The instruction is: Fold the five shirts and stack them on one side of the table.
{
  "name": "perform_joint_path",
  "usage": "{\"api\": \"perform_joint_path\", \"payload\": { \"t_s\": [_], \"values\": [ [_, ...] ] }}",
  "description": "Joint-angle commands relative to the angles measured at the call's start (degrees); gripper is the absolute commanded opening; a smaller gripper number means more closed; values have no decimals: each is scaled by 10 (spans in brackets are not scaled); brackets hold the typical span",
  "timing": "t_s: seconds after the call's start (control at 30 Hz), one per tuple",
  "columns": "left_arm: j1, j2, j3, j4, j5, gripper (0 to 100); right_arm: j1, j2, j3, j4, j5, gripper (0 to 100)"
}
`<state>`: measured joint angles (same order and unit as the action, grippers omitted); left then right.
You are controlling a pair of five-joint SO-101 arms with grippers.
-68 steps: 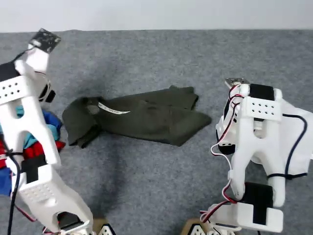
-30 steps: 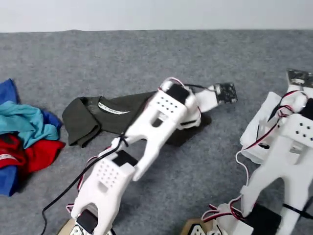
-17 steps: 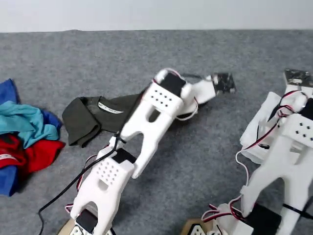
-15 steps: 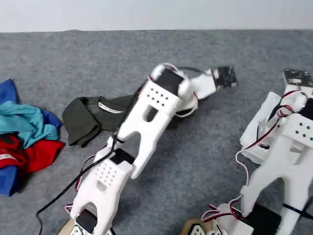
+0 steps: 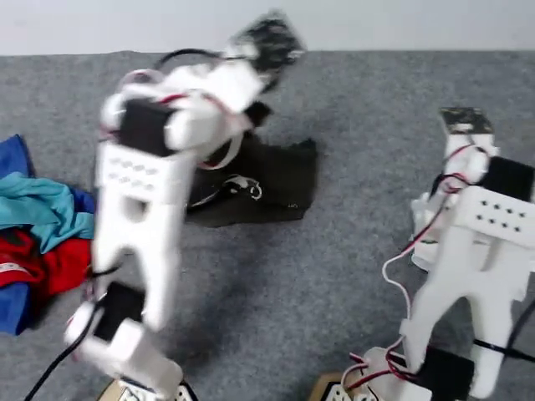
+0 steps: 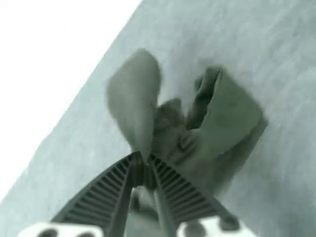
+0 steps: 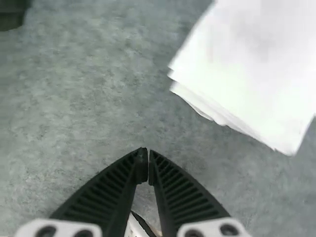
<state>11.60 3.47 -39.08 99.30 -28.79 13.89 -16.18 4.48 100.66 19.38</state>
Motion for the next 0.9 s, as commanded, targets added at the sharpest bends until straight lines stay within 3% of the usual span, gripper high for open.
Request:
{"api": "perform_joint_path", "payload": {
  "t_s": [0.0, 0.27, 0.43, 0.53, 0.73, 0.87],
  "values": [
    [-76, -156, 153, 13, -31, 4, -65, -22, -29, 21, 5, 9],
    [-281, -387, 403, 11, -139, 4, -169, 21, -32, -17, 2, 9],
    [-399, -446, 512, 7, -207, 4, -211, 118, -82, -22, 0, 9],
    [-453, -450, 575, -25, -212, 4, -240, 186, -151, -22, -16, 9],
    [-498, -452, 672, -91, -207, 5, -313, 340, -324, -6, -48, 11],
    [-498, -452, 703, -94, -207, 5, -380, 436, -433, 19, -52, 114]
  ]
}}
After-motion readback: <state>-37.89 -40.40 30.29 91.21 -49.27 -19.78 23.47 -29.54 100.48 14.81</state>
